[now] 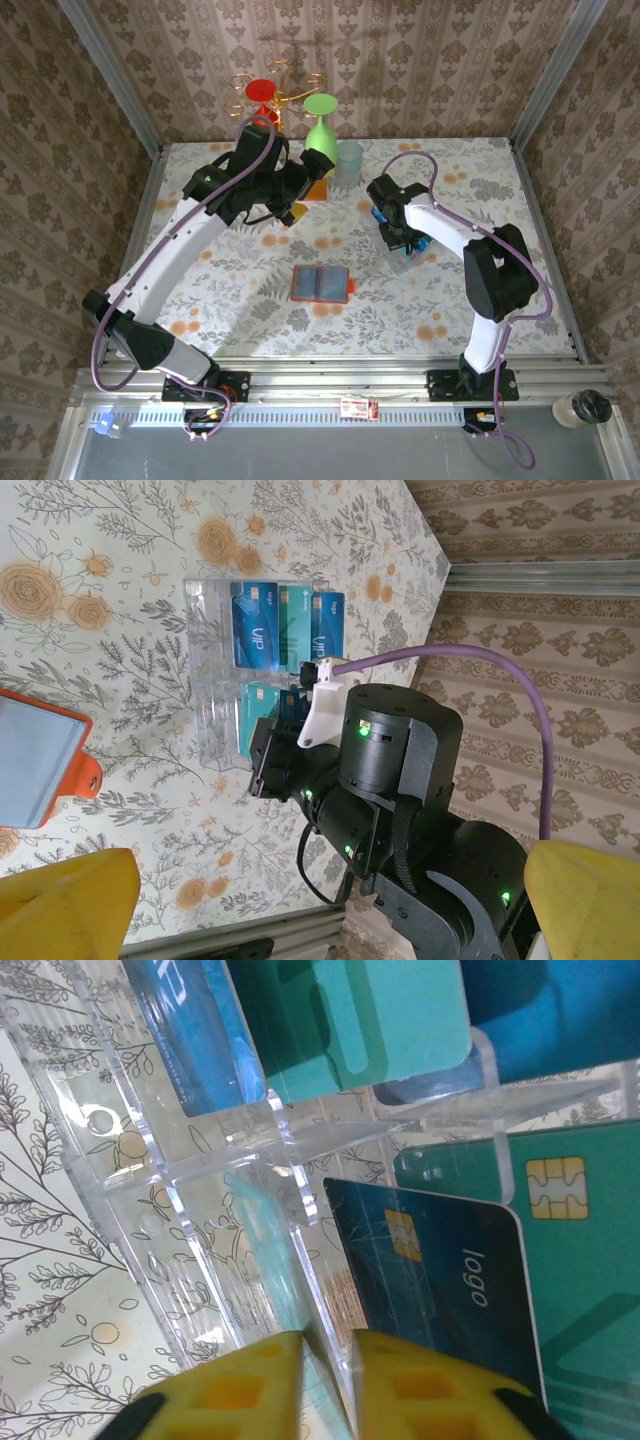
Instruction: Put the credit cards into the card holder
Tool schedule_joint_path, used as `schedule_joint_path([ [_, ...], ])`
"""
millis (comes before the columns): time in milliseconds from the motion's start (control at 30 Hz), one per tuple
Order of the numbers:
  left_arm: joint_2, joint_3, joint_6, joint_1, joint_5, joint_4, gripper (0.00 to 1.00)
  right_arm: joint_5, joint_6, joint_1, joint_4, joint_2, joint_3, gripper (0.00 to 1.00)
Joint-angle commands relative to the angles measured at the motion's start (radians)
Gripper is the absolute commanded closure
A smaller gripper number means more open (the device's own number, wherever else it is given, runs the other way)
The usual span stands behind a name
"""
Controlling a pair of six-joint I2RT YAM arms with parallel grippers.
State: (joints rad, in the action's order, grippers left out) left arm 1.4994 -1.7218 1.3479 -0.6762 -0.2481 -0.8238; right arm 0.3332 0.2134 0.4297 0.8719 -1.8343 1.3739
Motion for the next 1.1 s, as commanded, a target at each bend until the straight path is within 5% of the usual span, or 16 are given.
schedule_joint_path([
  [0,-0.010,0.019,0.028,0.007,-0.015,0.020,0.00,-0.018,-0.002,-0.005,0.019,-0.015,0.019,0.91],
  [200,0.007,0.000,0.031,0.010,-0.017,0.020,0.00,-0.029,-0.019,-0.005,0.027,-0.001,0.026,1.00],
  [633,-0.060,0.000,0.018,0.010,0.071,-0.020,0.00,-0.094,-0.002,-0.005,0.049,0.081,0.088,1.00],
  [933,-0.087,0.074,-0.012,0.001,0.091,-0.043,0.00,-0.261,0.088,-0.005,0.009,0.185,0.078,1.00],
  [1067,-0.156,0.236,-0.035,0.015,0.090,0.039,0.00,-0.409,0.188,-0.002,-0.086,0.245,-0.012,1.00],
])
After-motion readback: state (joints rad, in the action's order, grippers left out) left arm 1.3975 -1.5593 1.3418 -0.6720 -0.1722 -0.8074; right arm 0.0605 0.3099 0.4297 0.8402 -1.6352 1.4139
